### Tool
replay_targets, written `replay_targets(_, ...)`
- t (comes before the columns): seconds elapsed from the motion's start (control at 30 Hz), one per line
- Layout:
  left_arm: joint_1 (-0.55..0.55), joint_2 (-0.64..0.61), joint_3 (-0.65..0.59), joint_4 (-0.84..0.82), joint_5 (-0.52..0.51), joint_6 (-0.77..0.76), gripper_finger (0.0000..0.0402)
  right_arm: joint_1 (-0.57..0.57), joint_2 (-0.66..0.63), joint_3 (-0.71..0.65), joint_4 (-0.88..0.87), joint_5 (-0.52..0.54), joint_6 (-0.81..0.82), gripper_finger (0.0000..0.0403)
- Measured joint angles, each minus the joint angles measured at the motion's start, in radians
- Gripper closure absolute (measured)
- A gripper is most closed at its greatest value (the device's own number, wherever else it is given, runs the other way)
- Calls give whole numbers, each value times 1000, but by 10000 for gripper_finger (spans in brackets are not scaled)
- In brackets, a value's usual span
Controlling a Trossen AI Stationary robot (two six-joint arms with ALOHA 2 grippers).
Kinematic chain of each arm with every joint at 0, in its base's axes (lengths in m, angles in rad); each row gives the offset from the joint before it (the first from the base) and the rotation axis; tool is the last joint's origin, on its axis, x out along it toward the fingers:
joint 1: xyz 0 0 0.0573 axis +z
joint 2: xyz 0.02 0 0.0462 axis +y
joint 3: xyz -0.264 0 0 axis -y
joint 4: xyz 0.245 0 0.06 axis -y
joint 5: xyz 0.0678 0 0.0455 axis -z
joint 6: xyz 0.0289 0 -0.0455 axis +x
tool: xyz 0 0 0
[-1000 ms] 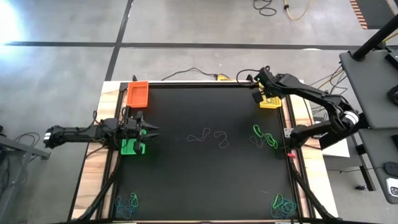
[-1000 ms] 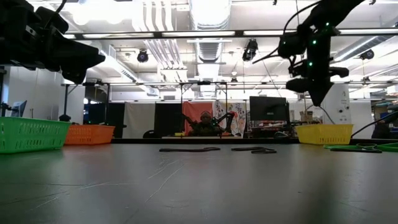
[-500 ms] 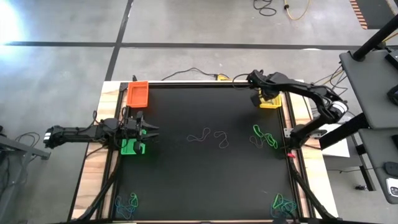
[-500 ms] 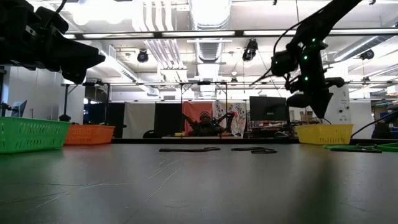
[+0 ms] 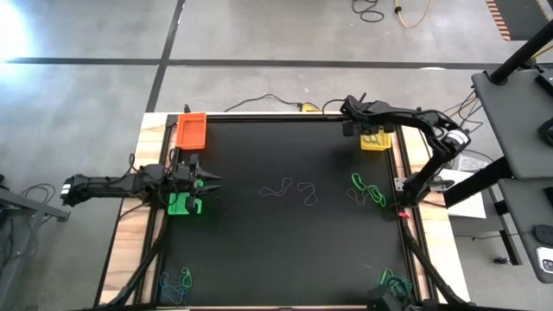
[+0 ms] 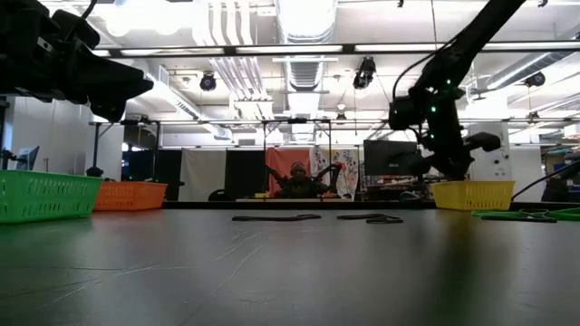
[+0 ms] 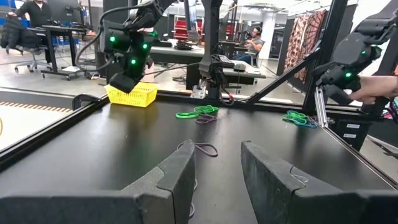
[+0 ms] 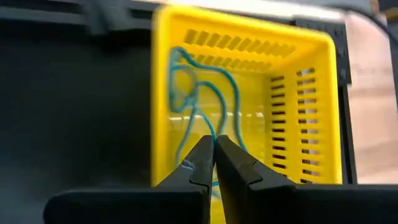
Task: Sort rubber bands into baskets
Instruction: Put the middle right blue rubber band into the yellow bin, then put the center violet rubber band into the green bin
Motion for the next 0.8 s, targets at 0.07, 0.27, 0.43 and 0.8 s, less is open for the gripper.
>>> replay_targets(0.07,0,0,0,0,0,0,286,-22,15,-1,-1,0,23,386)
replay_targets(0.27,0,0,0,0,0,0,286,-29,20,-1,24,-4,-14,332)
replay_targets(0.43,0,0,0,0,0,0,286,-26,-26,-1,68,9,-59,267)
replay_targets(0.8,0,0,0,0,0,0,286,311,-306,-9,98,117,-205,216)
